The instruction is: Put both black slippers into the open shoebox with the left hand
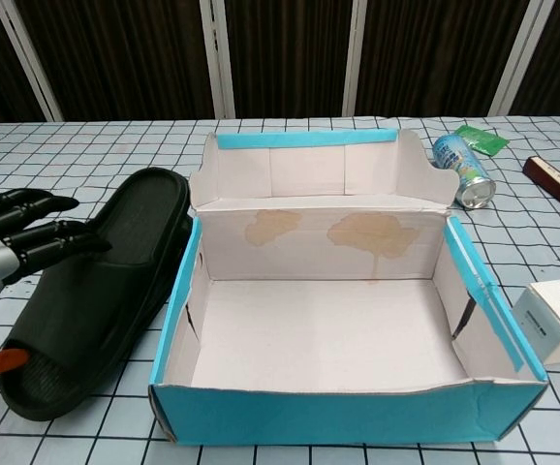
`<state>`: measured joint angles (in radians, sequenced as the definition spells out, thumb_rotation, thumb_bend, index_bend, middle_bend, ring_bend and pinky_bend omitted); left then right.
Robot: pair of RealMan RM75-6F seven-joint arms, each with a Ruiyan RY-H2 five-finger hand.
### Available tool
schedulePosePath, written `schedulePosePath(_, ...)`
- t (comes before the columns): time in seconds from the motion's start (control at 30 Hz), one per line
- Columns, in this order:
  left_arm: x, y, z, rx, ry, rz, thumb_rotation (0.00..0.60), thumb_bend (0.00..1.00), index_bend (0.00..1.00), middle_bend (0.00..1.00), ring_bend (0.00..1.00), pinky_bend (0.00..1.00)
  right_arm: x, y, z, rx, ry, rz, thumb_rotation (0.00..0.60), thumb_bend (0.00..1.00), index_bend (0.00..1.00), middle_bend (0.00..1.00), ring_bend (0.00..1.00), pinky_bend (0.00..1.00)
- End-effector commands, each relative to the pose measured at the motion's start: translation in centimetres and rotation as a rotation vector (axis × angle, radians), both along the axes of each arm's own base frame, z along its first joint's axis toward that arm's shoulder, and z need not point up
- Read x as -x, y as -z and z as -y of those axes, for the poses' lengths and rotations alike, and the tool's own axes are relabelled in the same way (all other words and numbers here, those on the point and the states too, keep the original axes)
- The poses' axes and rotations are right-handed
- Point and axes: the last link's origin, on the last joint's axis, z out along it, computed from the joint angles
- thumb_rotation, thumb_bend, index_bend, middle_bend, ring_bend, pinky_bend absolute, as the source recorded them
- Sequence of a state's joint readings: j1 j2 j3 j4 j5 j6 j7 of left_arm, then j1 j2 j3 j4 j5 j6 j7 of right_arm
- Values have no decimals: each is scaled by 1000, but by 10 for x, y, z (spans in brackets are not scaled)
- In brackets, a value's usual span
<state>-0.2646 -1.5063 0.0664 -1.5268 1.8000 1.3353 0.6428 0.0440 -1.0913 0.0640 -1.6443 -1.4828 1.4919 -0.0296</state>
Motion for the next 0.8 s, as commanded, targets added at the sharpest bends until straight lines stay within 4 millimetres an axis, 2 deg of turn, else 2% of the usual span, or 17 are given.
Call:
schedulePosePath(0.03, 0, 1, 0, 3, 1, -1, 600, 169, 150, 142, 0, 2, 0, 0, 0, 0, 2, 0, 600, 258, 153, 119, 114, 99)
schedulePosePath(0.37, 0, 4, -2, -7, 10, 3, 600, 174, 199, 197, 0, 2, 1, 0, 0, -2, 5, 2, 600, 259, 153, 120, 114, 99)
schedulePosePath(0.6, 0, 8, -3, -29, 19, 11, 600, 306, 238, 227, 0, 2, 1, 1, 1, -2, 8, 2, 600, 259, 153, 120, 115, 99)
schedulePosePath(0.8, 1, 6, -4, -46, 18, 19, 600, 364, 271, 242, 0, 2, -1, 1, 0, -5, 3, 0, 600, 258, 152, 119, 115, 99)
